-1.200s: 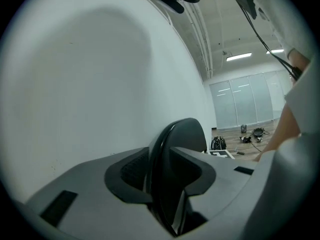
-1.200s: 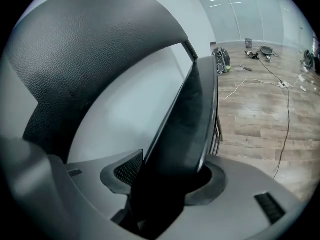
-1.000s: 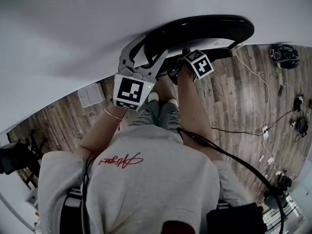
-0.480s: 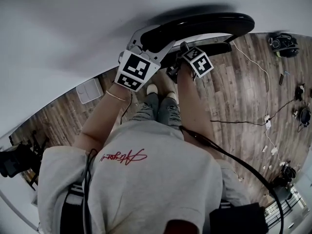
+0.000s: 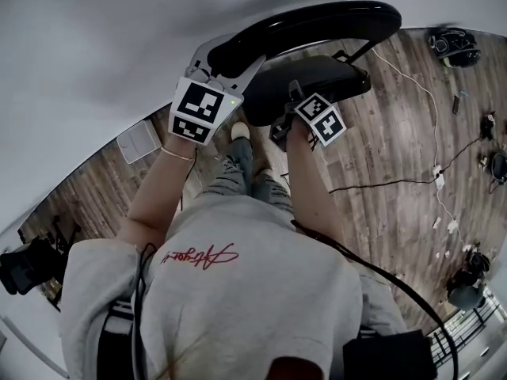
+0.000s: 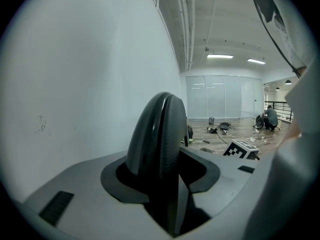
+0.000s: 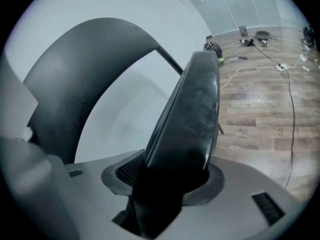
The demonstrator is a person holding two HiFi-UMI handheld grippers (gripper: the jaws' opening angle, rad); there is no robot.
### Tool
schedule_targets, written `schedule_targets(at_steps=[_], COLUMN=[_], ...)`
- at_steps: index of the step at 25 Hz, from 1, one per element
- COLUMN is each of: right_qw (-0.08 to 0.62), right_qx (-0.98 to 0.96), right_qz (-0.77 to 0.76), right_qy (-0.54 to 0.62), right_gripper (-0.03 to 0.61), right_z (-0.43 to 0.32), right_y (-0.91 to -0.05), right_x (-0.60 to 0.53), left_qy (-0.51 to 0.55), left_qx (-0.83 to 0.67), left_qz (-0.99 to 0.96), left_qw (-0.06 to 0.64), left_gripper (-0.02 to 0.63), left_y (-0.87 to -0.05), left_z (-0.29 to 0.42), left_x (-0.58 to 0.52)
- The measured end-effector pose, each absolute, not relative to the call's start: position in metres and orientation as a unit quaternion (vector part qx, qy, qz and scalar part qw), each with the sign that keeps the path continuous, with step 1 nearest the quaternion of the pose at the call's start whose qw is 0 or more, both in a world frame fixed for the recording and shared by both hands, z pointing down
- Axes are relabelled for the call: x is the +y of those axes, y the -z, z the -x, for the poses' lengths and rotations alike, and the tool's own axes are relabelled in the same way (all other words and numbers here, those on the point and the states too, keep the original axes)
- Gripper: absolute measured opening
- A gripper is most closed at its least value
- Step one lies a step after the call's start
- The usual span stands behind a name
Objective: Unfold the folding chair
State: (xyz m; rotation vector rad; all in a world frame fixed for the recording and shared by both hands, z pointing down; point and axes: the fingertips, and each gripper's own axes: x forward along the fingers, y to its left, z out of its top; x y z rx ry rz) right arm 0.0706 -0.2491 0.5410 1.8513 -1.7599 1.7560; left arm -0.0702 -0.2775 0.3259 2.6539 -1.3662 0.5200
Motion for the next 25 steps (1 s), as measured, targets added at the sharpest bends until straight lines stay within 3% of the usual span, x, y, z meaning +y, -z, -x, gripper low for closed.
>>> schedule_targets(at_steps=[7,16,25], right_qw=[-0.016,-0.03,-0.074], right_qx=[-0.575,-0.557,-0.606], right_qz=[-0.562,-0.511,-0.547], right_qy=[-0.595,-0.654,-0.573], right_gripper=[0.218,0.241,0.282], right_z=[-0.114,-0.165,-0.182], right_y=[-0.569,-0.656,-0.664], right_x=[-0.175,-0.068,-0.048], left_qy=[-0.165,-0.16,-0.154], left_qx=[-0.457,-0.456,-0.449], left_qz=[-0.874,-0.875,-0.88], left_qw=[0.015,0.021,0.003], left_gripper=[0.201,0.204,0.215], left_y=[-0.33,-0.352,-0.351], left_z=[0.039,0.016,0.005], left_x=[-0.228,-0.174,-0.162])
